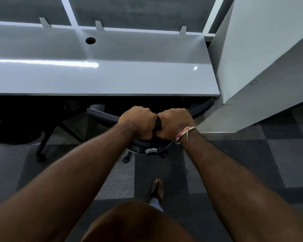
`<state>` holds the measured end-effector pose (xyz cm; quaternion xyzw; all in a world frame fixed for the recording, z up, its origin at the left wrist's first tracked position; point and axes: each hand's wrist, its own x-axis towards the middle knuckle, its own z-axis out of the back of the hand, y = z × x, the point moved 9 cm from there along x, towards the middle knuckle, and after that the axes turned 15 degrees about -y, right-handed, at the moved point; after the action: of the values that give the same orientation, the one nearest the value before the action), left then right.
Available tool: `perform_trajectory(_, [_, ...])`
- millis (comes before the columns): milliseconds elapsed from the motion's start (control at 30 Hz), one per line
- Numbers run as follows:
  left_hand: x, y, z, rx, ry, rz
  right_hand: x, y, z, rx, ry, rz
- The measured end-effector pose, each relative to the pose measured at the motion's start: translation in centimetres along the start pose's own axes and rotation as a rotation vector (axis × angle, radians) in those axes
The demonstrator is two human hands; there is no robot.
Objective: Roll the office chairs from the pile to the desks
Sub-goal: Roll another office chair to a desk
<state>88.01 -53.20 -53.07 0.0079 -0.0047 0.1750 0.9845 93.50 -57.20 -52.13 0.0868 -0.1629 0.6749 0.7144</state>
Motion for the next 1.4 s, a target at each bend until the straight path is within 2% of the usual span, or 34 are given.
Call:
perform_trajectory(267, [6.8,-0.9,-0.3,-0.018,0.008,0.072,2.2,-6.7,-1.3,0.086,-0.003,0.070])
perform_trajectory(500, [10.9,-0.5,-0.2,-0.018,0.022,0.089,4.0,-10.6,-2.5,0.058,-0.029,0.068])
perform_trajectory(733, [13.2,2.3,-0.6,0.052,0.037,0.032,6.5,-11.1,-3.7,0.023,-0.031,0.029])
perform_trajectory(1133, [14.1,3.0,-0.8,-0.013,0.036,0.006,7.4,-11.8,-4.2,0.016,-0.039,0.007])
perform_trajectory(1400, [13.3,2.5,-0.6,-0.015,0.002,0.003,6.5,-11.2,-4.0,0.008,0.039,-0.015])
